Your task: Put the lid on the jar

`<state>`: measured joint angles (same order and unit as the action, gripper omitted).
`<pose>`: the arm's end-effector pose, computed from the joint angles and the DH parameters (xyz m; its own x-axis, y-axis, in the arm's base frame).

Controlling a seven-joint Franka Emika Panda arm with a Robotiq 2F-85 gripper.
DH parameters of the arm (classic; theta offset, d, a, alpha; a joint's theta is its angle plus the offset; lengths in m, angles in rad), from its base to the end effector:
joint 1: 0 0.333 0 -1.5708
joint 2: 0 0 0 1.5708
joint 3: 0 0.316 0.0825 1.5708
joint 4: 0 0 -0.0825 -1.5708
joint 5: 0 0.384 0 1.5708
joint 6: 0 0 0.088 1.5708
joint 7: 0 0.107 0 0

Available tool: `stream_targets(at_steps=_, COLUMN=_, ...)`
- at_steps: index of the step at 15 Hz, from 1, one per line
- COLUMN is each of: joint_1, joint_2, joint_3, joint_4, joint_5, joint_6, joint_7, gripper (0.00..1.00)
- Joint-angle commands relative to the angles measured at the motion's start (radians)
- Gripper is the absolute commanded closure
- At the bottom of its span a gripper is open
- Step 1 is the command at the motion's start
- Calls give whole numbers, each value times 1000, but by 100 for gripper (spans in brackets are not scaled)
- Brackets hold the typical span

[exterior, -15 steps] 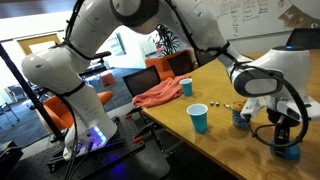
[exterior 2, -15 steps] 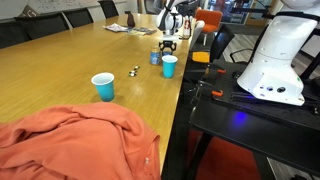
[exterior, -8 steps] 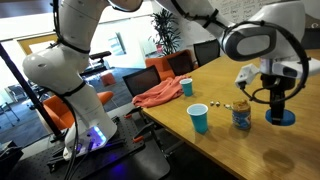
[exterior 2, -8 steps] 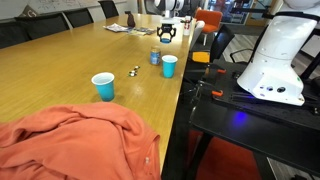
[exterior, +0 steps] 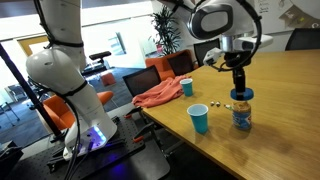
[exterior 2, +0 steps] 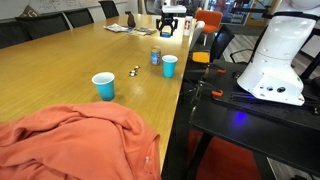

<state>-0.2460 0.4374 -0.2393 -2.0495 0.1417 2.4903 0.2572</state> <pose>0.5294 -0.2770 0.2304 0.6734 -0.7390 0.0232 -0.7392 -0.6734 0.0069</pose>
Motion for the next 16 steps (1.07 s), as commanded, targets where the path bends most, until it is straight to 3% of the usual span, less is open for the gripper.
stream_targets(at_steps=1, joint_1=37, joint_2=-73, joint_3=30, joint_4=-130, joint_5=5, joint_6=119, joint_7=-34, gripper=46)
stream_targets(at_steps=9, joint_1=32, joint_2=23, joint_3=85, joint_4=-106, joint_5=52, joint_6=250, joint_7=-55, gripper=46)
stream_targets(at_steps=16, joint_1=15, joint_2=96, joint_3=89, joint_4=-24, joint_5=75, joint_6=224, joint_7=-46, gripper=46)
